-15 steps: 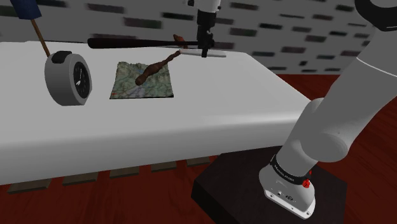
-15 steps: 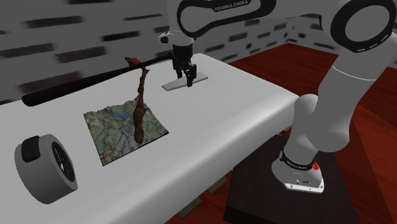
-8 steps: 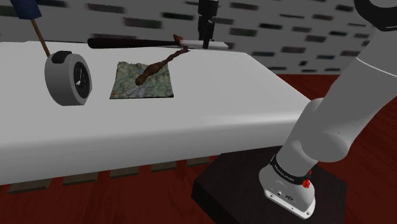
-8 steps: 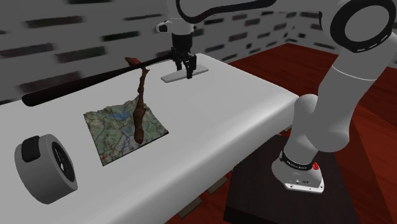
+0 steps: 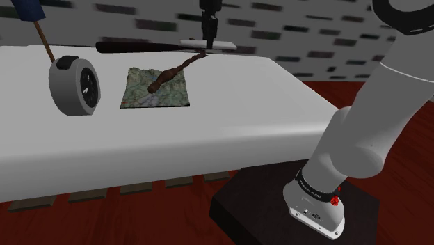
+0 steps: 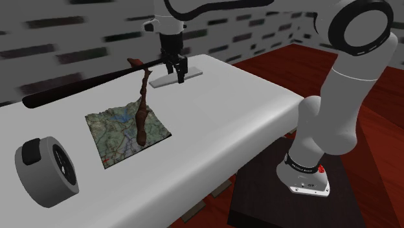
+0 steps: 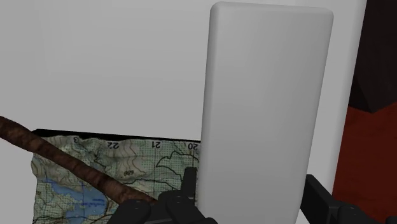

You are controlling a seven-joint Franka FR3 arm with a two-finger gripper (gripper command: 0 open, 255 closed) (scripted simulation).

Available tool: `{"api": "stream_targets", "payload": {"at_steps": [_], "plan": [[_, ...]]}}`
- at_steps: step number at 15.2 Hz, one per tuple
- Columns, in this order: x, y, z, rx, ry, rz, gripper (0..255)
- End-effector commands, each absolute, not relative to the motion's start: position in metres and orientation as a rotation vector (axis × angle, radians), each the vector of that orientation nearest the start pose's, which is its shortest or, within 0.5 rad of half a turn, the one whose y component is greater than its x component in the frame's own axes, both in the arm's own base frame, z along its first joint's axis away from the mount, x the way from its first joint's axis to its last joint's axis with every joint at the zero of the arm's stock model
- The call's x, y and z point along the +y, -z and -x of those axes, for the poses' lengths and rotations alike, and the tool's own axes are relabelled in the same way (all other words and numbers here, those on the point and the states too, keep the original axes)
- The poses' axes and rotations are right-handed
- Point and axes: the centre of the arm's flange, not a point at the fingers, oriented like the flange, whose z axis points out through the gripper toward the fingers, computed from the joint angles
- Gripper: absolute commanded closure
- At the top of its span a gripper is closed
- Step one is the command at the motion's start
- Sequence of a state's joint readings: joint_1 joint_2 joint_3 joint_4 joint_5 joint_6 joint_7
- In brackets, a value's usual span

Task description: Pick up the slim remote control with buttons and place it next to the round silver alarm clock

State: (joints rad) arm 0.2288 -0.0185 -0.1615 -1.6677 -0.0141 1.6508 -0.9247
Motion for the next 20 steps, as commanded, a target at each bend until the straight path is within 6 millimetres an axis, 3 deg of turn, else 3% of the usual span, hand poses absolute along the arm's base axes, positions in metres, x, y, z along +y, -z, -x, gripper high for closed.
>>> {"api": "stream_targets", "payload": {"at_steps": [1, 19, 20], "plan": [[0.058, -0.596, -0.560, -1.501, -0.005, 2.772, 255], [0.285, -0.598, -0.633, -1.501, -0.005, 2.772, 255], [0.285, -0.592, -0.633, -1.501, -0.005, 2.772, 255]]}}
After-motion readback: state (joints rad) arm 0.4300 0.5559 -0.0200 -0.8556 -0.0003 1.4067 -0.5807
